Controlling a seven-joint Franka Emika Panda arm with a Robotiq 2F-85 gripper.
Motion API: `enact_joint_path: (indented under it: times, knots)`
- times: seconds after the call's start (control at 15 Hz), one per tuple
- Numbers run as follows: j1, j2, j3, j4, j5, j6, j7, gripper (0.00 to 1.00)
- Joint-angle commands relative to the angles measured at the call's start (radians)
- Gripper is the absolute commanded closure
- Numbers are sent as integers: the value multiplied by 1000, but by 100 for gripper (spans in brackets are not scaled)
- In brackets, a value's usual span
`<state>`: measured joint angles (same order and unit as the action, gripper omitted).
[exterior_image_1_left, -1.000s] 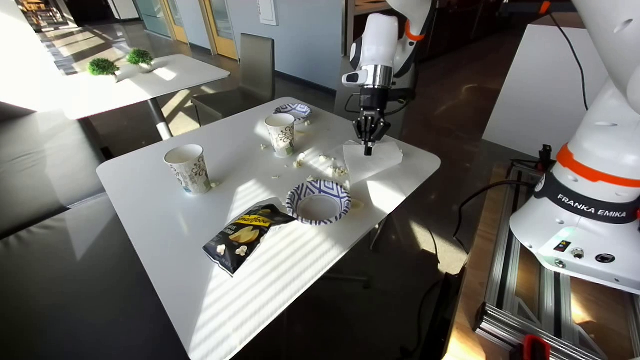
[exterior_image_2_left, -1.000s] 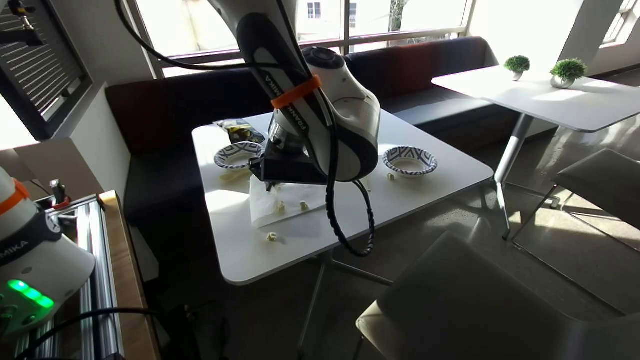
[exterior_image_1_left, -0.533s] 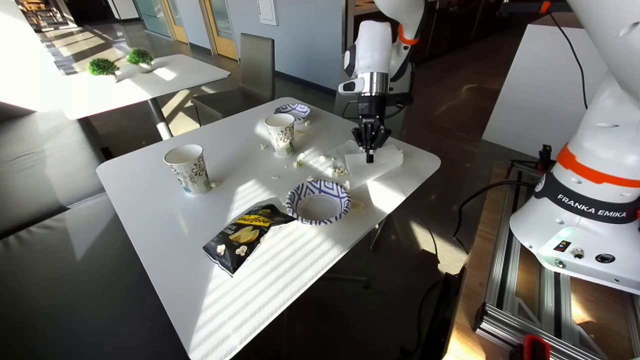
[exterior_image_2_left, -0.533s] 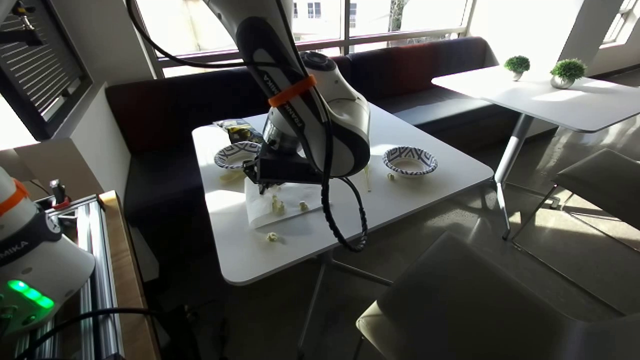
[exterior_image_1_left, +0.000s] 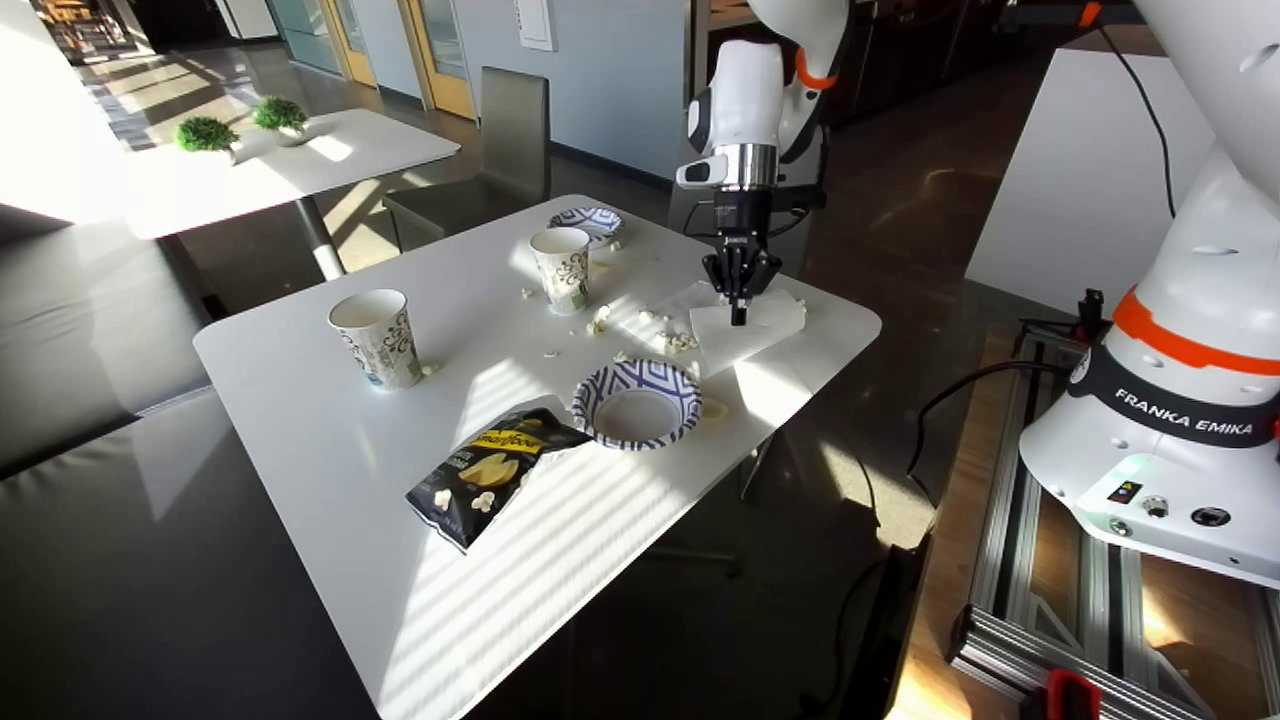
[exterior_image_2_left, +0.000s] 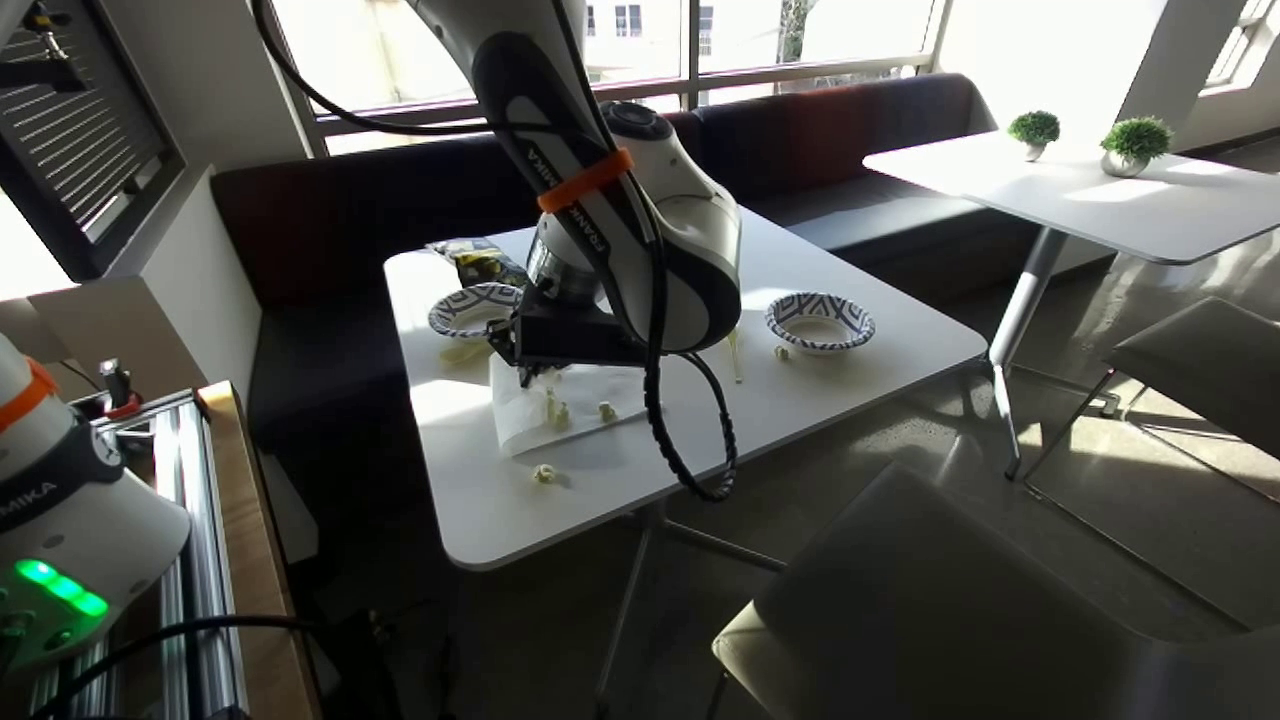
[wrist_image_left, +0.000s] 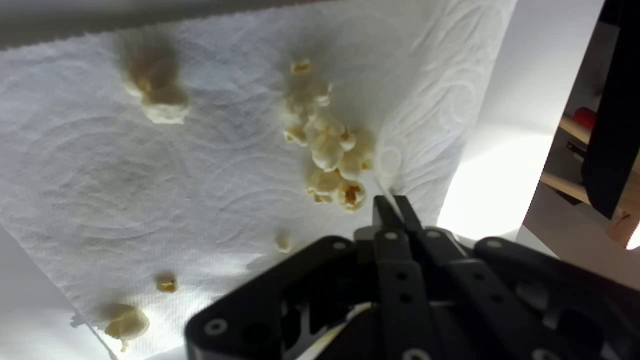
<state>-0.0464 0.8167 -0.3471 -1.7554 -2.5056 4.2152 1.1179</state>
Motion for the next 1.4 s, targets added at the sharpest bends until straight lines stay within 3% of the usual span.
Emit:
enact_joint_path:
  times: [0.0, 0.53, 1.0, 1.33]
  knots:
    - [12, 2, -15, -3, 12, 3, -10, 99]
    - [25, 13, -23, 22, -13, 22, -7, 100]
    - [231, 42, -197, 9, -2, 23, -102, 100]
    - [298, 61, -258, 4, -2, 23, -158, 100]
